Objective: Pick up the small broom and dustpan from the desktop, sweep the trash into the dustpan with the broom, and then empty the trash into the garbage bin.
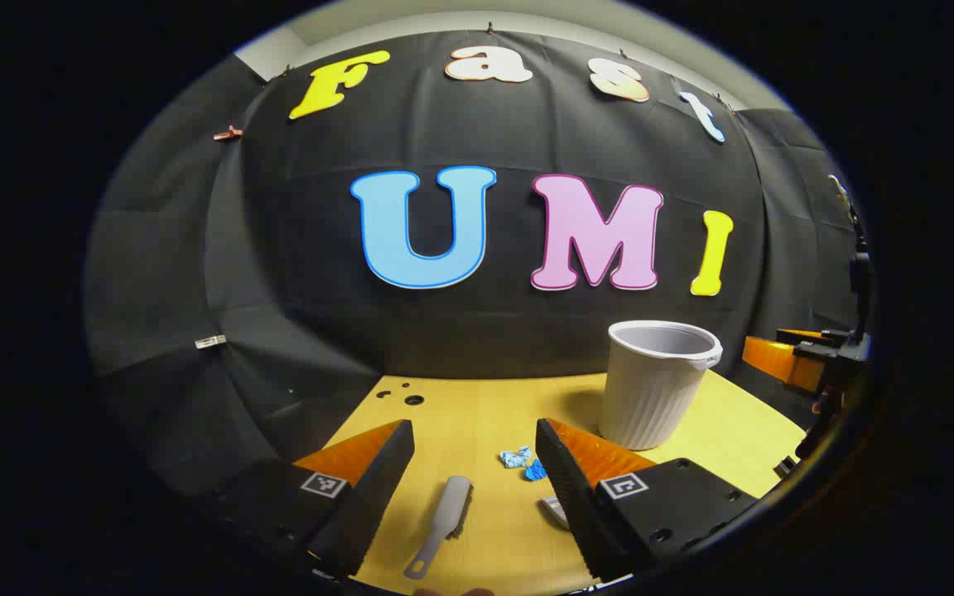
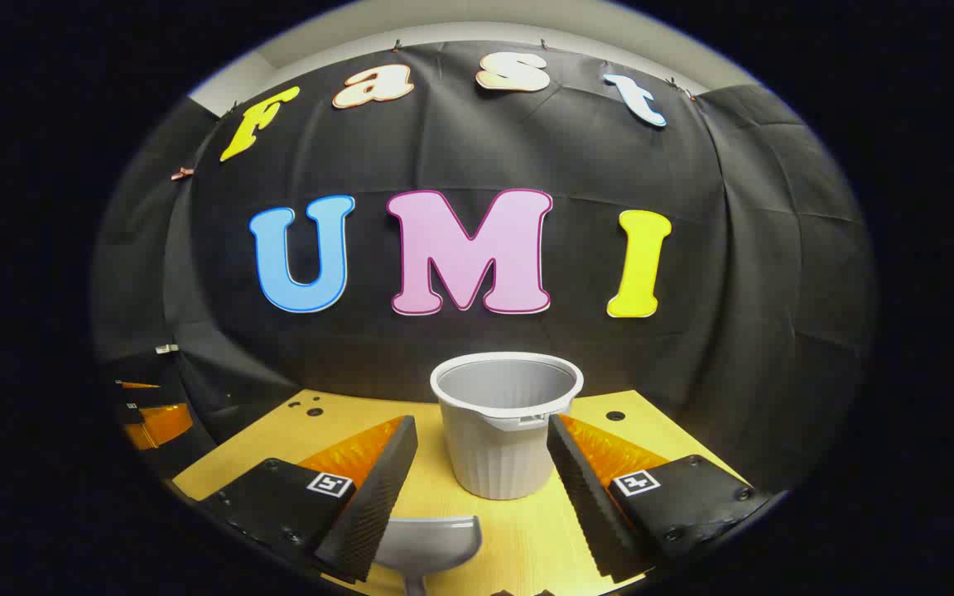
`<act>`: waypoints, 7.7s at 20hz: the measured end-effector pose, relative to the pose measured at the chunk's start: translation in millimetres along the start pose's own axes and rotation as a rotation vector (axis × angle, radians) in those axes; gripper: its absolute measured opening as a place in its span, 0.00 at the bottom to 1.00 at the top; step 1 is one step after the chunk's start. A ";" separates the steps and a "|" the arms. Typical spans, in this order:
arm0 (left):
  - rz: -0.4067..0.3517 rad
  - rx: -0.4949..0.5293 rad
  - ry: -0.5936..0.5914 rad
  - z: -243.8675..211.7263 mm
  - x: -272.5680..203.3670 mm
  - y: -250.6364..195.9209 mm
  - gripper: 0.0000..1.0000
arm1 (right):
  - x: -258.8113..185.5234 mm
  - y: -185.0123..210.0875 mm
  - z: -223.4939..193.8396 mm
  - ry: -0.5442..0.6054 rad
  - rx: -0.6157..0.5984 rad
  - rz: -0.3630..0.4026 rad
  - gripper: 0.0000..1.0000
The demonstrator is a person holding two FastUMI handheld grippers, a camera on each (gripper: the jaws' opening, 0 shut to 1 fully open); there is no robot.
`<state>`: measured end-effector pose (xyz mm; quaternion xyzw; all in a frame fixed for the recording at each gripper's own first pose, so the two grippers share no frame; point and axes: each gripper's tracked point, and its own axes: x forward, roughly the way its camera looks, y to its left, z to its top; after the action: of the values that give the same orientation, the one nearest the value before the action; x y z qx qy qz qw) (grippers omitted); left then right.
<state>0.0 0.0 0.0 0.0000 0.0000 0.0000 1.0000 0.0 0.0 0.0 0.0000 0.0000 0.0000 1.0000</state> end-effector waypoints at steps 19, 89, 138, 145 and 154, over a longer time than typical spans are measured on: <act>0.011 -0.034 0.117 -40.2 19.7 45.5 0.95 | 8.6 24.5 -42.9 0.102 -0.006 0.053 0.98; 0.000 0.050 0.956 -199.8 73.5 54.0 0.26 | -44.0 75.8 -334.7 1.075 0.095 0.252 0.99; -0.970 0.697 1.106 -240.1 97.8 -80.8 0.26 | -44.3 62.1 -338.7 1.080 -0.200 0.287 0.34; -0.788 0.542 1.079 -222.0 85.4 -68.2 0.26 | -46.7 56.0 -328.2 1.060 -0.223 0.342 0.34; -0.476 0.253 1.002 -247.8 49.9 27.0 0.26 | -44.0 46.4 -321.5 1.010 -0.226 0.396 0.34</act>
<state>49.9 27.0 -247.8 0.1200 0.4746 -0.2255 0.8423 -44.0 46.4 -321.5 -0.1071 0.4797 0.1878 0.8504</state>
